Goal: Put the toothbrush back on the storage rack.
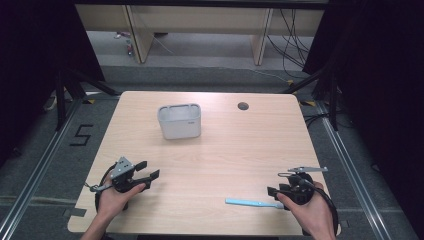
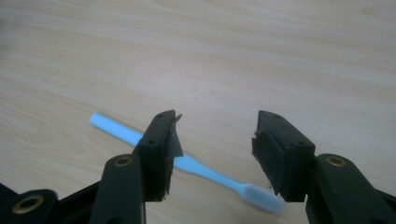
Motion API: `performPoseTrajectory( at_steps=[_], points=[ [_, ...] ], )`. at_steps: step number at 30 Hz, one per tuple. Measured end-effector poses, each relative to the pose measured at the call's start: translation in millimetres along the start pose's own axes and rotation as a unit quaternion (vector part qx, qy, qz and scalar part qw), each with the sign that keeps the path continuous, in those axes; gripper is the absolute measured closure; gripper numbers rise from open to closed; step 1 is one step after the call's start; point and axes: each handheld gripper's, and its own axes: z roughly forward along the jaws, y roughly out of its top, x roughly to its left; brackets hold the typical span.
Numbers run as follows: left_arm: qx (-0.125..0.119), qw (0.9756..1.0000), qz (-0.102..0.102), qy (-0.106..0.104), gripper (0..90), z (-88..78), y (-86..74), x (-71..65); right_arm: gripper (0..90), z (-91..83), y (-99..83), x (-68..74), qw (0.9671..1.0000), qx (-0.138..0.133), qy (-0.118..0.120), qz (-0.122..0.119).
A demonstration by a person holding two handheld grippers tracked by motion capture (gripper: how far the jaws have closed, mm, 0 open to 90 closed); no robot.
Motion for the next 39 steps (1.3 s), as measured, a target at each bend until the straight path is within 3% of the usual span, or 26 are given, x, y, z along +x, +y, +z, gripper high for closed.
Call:
performPoseTrajectory(
  at_steps=[5, 6, 7, 8, 11, 12, 14, 15, 17, 18, 19, 20, 22, 23, 25, 26, 27, 28, 29, 30, 32, 33, 35, 36, 37, 39],
  points=[
    [0.001, 1.0, 0.005, 0.003, 32.8, 1.2, -0.4, -1.1, 49.8, 6.4, 5.8, 13.4, 0.9976, 0.037, -0.01, 0.057],
    [0.0, 1.0, 0.007, 0.003, 32.7, 1.3, -0.5, -1.7, 50.3, 6.6, 9.8, 20.9, 0.9928, 0.061, -0.043, 0.094],
    [0.001, 0.9999, 0.01, 0.004, 32.8, 1.3, -0.4, -2.3, 50.5, 6.7, 10.6, 25.7, 0.9895, 0.068, -0.033, 0.123],
    [0.001, 0.9999, 0.011, 0.004, 32.8, 1.4, -0.5, -2.4, 50.4, 7.6, 11.0, 23.7, 0.9914, 0.073, -0.03, 0.104],
    [0.005, 0.9999, 0.013, 0.009, 32.7, 1.0, -0.3, -3.0, 48.7, 12.7, 13.5, 26.3, 0.9855, 0.106, -0.044, 0.125],
    [0.005, 0.9998, 0.014, 0.009, 32.7, 1.0, -0.3, -3.3, 48.6, 15.0, 15.1, 31.1, 0.9787, 0.121, -0.049, 0.159],
    [0.006, 0.9998, 0.016, 0.009, 32.7, 1.3, -0.2, -3.8, 48.2, 20.7, 18.9, 32.4, 0.9731, 0.138, -0.06, 0.174],
    [0.007, 0.9998, 0.017, 0.01, 32.7, 1.4, -0.2, -4.1, 48.6, 23.1, 21.2, 37.7, 0.966, 0.146, -0.057, 0.205],
    [0.007, 0.9997, 0.018, 0.011, 32.7, 1.4, -0.2, -4.7, 48.5, 28.4, 23.8, 38.8, 0.9622, 0.164, -0.074, 0.205],
    [0.008, 0.9997, 0.019, 0.011, 32.7, 1.3, -0.2, -4.9, 48.5, 31.7, 26.0, 44.0, 0.9536, 0.177, -0.077, 0.231],
    [0.008, 0.9997, 0.019, 0.011, 32.7, 1.1, -0.3, -5.1, 48.3, 33.5, 26.4, 44.7, 0.9519, 0.185, -0.08, 0.231],
    [0.008, 0.9997, 0.019, 0.011, 32.7, 1.0, -0.3, -5.2, 48.0, 38.7, 27.8, 48.8, 0.9413, 0.2, -0.087, 0.258],
    [0.008, 0.9997, 0.019, 0.011, 32.6, 1.0, -0.3, -5.2, 47.9, 42.7, 28.2, 50.3, 0.9385, 0.203, -0.092, 0.264],
    [0.008, 0.9998, 0.018, 0.01, 32.6, 0.9, -0.4, -5.1, 48.0, 49.2, 29.8, 53.9, 0.9258, 0.221, -0.111, 0.286],
    [0.008, 0.9998, 0.018, 0.01, 32.6, 1.0, -0.5, -5.2, 48.0, 54.2, 31.5, 58.0, 0.9151, 0.221, -0.117, 0.316],
    [0.008, 0.9998, 0.018, 0.01, 32.5, 0.9, -0.4, -5.2, 47.8, 57.4, 32.4, 59.5, 0.9117, 0.221, -0.121, 0.325],
    [0.005, 0.9998, 0.018, 0.006, 32.5, 1.6, -0.7, -5.0, 47.3, 58.4, 31.9, 57.8, 0.915, 0.225, -0.126, 0.31],
    [0.005, 0.9998, 0.018, 0.006, 32.5, 1.6, -0.6, -5.2, 46.6, 58.3, 31.9, 58.6, 0.9093, 0.246, -0.127, 0.31],
    [0.005, 0.9998, 0.018, 0.006, 32.5, 1.6, -0.6, -5.2, 46.6, 58.3, 31.9, 58.6, 0.9093, 0.246, -0.127, 0.31],
    [0.005, 0.9998, 0.019, 0.008, 32.5, 1.3, -0.7, -5.6, 46.1, 63.5, 33.8, 61.4, 0.9041, 0.241, -0.142, 0.323],
    [0.007, 0.9997, 0.02, 0.009, 32.4, 0.8, -0.7, -5.9, 45.4, 64.1, 33.1, 59.0, 0.9075, 0.246, -0.145, 0.308],
    [0.009, 0.9997, 0.02, 0.008, 32.4, 0.6, -0.8, -6.2, 44.5, 66.9, 35.2, 59.9, 0.9004, 0.246, -0.149, 0.327],
    [0.009, 0.9997, 0.02, 0.007, 32.3, 0.6, -0.9, -6.6, 44.3, 68.4, 36.1, 59.2, 0.8991, 0.242, -0.154, 0.33],
    [0.008, 0.9998, 0.018, 0.007, 32.3, 0.7, -0.9, -6.9, 44.1, 71.5, 39.6, 62.4, 0.8842, 0.239, -0.157, 0.37],
    [0.009, 0.9997, 0.02, 0.007, 32.2, 0.5, -0.9, -6.8, 44.0, 72.0, 39.1, 61.2, 0.8874, 0.237, -0.161, 0.362],
    [0.009, 0.9998, 0.019, 0.007, 32.2, 0.5, -0.9, -6.8, 43.5, 72.8, 38.9, 60.9, 0.8846, 0.237, -0.161, 0.368]
  ],
)
